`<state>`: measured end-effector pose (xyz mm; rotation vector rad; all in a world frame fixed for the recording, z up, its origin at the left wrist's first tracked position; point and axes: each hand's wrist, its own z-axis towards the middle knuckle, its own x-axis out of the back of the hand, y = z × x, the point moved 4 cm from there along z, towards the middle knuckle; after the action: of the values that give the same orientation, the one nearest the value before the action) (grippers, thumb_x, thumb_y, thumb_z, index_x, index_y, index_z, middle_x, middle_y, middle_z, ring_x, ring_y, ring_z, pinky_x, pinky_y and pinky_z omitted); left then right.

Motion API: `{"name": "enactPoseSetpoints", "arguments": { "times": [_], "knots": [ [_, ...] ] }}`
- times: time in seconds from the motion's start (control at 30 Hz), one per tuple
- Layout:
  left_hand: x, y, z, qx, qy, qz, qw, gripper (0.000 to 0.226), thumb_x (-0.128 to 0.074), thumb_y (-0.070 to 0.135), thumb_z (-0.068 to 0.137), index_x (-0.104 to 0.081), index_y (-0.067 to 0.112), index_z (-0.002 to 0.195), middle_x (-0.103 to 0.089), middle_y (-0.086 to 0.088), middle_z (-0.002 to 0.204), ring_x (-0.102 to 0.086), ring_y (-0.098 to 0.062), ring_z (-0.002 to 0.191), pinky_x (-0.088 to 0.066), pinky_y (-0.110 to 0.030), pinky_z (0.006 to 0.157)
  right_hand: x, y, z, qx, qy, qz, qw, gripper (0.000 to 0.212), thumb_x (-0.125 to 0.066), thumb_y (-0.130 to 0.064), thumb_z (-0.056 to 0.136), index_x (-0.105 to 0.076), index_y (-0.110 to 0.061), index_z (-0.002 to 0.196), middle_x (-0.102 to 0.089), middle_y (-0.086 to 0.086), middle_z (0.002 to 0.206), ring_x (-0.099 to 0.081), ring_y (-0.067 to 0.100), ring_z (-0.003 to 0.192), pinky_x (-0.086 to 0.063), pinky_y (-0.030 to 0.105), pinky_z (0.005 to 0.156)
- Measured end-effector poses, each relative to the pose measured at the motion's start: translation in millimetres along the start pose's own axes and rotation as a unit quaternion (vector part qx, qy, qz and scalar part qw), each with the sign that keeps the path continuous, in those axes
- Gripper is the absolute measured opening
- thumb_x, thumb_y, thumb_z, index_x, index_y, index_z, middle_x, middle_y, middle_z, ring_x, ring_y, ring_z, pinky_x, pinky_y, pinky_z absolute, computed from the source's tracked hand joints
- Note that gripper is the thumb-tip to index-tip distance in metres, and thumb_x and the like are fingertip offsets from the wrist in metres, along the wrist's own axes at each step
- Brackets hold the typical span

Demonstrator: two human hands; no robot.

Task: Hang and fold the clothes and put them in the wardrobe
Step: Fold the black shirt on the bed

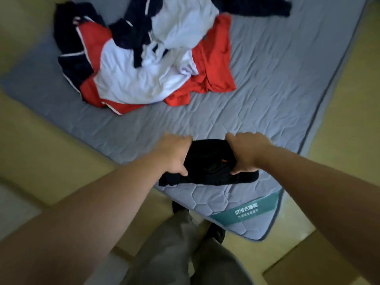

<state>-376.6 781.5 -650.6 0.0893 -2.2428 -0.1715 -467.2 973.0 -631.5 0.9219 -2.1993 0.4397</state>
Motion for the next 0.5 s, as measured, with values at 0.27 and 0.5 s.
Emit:
{"name": "enactPoseSetpoints", "arguments": {
  "times": [0.27,0.5],
  "knots": [
    [117.0,-18.8,-281.3,0.114,0.124,0.014,0.986,0.074,-0.071,0.061,0.056,-0.048,0.023,0.115,-0.059,0.006,0.105,-0.058,-0.020,0.101,-0.032,-0.034,0.092,182.9,-134.2,-185.0,0.192,0.140,-0.121,0.964,0.080,-0.071,-0.077,0.063,-0.042,-0.025,0.117,-0.059,0.004,0.112,-0.059,0.030,0.106,-0.047,0.041,0.083],
    [192.6,-67.8,-496.8,0.274,0.215,-0.074,0.935,0.070,-0.073,0.073,0.045,-0.035,0.037,0.091,-0.050,0.018,0.079,-0.055,-0.006,0.070,-0.042,-0.026,0.053,324.9,-267.8,-288.2,0.336,0.251,-0.165,0.892,0.074,-0.074,-0.072,0.067,-0.042,-0.023,0.113,-0.054,0.001,0.103,-0.061,0.028,0.092,-0.039,0.035,0.064]
  ]
}}
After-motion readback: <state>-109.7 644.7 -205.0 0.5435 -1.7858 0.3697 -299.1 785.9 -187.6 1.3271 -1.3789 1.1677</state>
